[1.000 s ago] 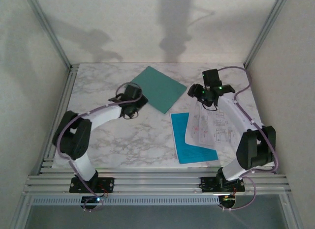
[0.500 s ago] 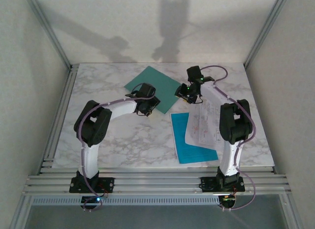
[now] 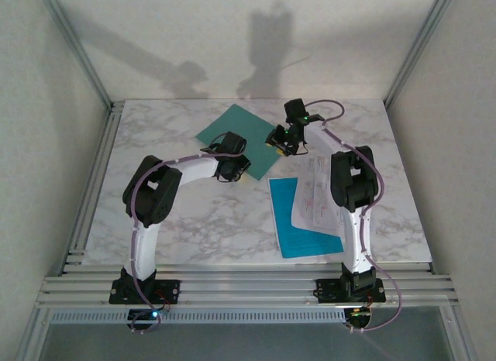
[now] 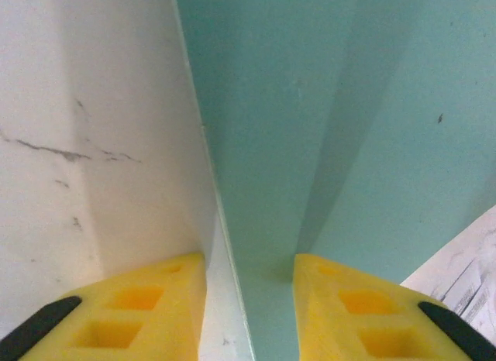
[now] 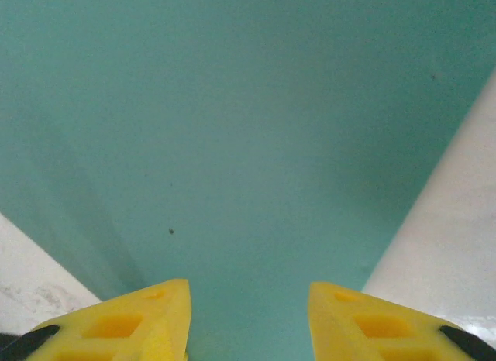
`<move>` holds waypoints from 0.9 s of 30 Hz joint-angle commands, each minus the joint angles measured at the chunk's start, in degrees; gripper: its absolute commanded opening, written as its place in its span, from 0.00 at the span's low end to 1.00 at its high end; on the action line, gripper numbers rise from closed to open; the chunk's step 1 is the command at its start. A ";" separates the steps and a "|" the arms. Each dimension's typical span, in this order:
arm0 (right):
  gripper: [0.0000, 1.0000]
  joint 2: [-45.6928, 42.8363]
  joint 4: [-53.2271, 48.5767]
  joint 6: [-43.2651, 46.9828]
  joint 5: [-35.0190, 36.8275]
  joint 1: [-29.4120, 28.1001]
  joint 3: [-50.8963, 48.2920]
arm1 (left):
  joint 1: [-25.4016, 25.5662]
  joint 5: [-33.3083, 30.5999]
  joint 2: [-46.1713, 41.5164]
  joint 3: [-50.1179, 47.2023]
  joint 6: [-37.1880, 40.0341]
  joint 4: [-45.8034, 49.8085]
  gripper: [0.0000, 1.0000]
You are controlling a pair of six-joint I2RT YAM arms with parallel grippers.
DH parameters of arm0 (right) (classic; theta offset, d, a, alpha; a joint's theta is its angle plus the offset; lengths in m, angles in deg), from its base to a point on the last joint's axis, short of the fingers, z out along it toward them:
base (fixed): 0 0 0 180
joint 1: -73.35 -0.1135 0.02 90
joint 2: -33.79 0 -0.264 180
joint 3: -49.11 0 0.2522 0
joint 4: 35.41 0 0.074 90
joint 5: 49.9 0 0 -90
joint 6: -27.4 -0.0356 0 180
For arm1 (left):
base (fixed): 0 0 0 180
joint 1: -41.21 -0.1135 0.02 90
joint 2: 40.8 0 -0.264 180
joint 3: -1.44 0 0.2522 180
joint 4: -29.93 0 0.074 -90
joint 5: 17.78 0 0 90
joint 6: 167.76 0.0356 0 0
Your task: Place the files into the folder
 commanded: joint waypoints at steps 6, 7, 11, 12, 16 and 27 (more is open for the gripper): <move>0.44 1.49 -3.44 1.37 -1.67 -0.40 4.18 | -2.86 -4.06 0.15 -2.48 2.07 2.16 0.07; 0.44 1.12 -3.89 1.91 -1.32 -0.39 4.30 | -3.30 -4.32 -0.58 -3.23 2.93 2.70 0.04; 0.44 0.13 -5.42 3.40 0.19 -0.37 4.58 | -5.26 -4.77 -3.04 -6.24 6.92 5.54 0.00; 0.44 0.07 -5.61 3.58 0.43 -0.40 4.58 | -5.87 -4.73 -3.90 -7.29 8.14 6.19 0.00; 0.44 0.74 -5.45 3.55 0.43 -0.42 4.84 | -8.27 -4.97 -7.87 -11.18 13.86 8.56 0.00; 0.44 1.49 -3.35 3.50 2.95 -1.36 5.70 | -14.45 -4.99 -20.71 -18.95 26.19 15.89 0.01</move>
